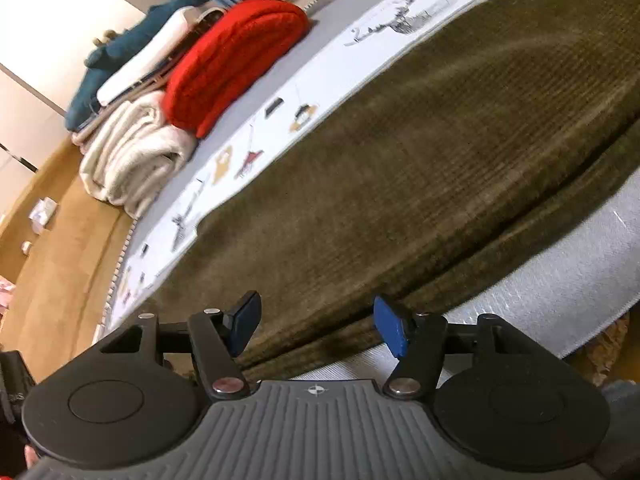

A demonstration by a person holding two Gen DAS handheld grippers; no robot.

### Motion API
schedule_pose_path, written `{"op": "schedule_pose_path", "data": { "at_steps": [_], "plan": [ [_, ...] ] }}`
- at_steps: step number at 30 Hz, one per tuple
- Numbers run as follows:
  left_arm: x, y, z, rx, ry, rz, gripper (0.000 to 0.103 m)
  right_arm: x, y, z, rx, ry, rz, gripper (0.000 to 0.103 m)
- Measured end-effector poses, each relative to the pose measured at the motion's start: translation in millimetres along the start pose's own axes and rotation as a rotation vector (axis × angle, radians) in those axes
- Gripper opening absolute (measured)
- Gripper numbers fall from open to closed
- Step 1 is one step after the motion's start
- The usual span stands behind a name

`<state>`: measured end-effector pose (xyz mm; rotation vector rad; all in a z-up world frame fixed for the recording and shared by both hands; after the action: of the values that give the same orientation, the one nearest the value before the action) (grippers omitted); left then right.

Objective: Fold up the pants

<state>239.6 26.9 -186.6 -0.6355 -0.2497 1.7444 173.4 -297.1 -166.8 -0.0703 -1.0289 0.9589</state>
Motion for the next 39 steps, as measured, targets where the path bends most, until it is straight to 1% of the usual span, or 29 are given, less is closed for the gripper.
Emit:
{"op": "schedule_pose_path", "data": {
  "at_steps": [2, 4, 6, 9, 13, 14, 18, 20, 21, 22, 24, 26, 28, 30, 32, 34, 36, 37, 39],
  "plan": [
    [-4, -1, -2, -0.002, 0.005, -0.002, 0.086, -2, -1, -3, -0.003, 0.034, -0.007, 0.065],
    [-7, -2, -6, 0.015, 0.001, -0.009, 0.086, -8, -2, -7, -0.004, 0.097, -0.012, 0.056],
    [-9, -4, -8, 0.022, 0.007, -0.007, 0.086, -13, -2, -11, 0.004, 0.127, -0.044, 0.046],
    [-10, -4, -12, 0.037, 0.022, -0.001, 0.085, -16, -3, -12, 0.004, 0.128, -0.081, 0.046],
    [-9, 0, -16, 0.046, 0.017, -0.013, 0.085, -27, -2, -11, 0.03, 0.057, -0.233, 0.048],
    [-9, 1, -18, 0.045, 0.016, -0.012, 0.085, -28, -2, -10, 0.033, 0.053, -0.245, 0.048],
    [-9, -4, -27, 0.048, 0.008, 0.009, 0.087, -28, -5, -16, 0.035, 0.063, -0.241, 0.047],
    [-11, -6, -33, 0.062, 0.014, 0.015, 0.092, -32, -9, -17, 0.023, 0.07, -0.274, 0.047],
    [-12, -6, -34, 0.067, 0.02, 0.013, 0.097, -33, -10, -18, 0.015, 0.075, -0.282, 0.047],
    [-14, -6, -36, 0.073, 0.022, 0.011, 0.1, -32, -11, -20, 0.012, 0.088, -0.273, 0.047],
    [-17, -4, -36, 0.077, 0.012, -0.004, 0.101, -30, -12, -22, 0.007, 0.102, -0.256, 0.047],
    [-19, -2, -34, 0.085, 0.012, -0.02, 0.101, -31, -11, -19, 0.005, 0.105, -0.266, 0.047],
    [-17, -1, -31, 0.078, 0.017, -0.021, 0.101, -36, -8, -10, -0.01, 0.103, -0.305, 0.047],
    [-14, -2, -33, 0.08, 0.023, 0.002, 0.101, -44, -10, -3, -0.043, 0.111, -0.351, 0.045],
    [-12, -3, -37, 0.078, 0.017, 0.017, 0.101, -58, -19, 8, -0.143, 0.174, -0.4, 0.044],
    [-12, -5, -38, 0.071, 0.006, 0.024, 0.101, -73, -30, 16, -0.216, 0.229, -0.446, 0.044],
    [-13, -5, -40, 0.062, -0.007, 0.021, 0.101, -79, -33, 12, -0.209, 0.221, -0.477, 0.045],
    [-15, -4, -40, 0.056, -0.017, 0.015, 0.101, -78, -32, 10, -0.209, 0.223, -0.463, 0.045],
    [-17, -3, -40, 0.05, -0.032, 0.008, 0.101, -71, -32, 8, -0.202, 0.239, -0.388, 0.045]
  ]
}}
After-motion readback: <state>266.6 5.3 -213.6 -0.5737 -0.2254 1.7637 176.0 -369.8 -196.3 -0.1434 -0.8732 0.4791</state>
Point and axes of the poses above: each gripper's, at about its wrist camera, not at the fingertips, and z roughly against the way its jaws point, x to its left, y to its underside, the point moved 7 cm from there along -z, roughly the way its jaws point, and after that the axes turned 2 degrees about -x, right-handed, at the moved point
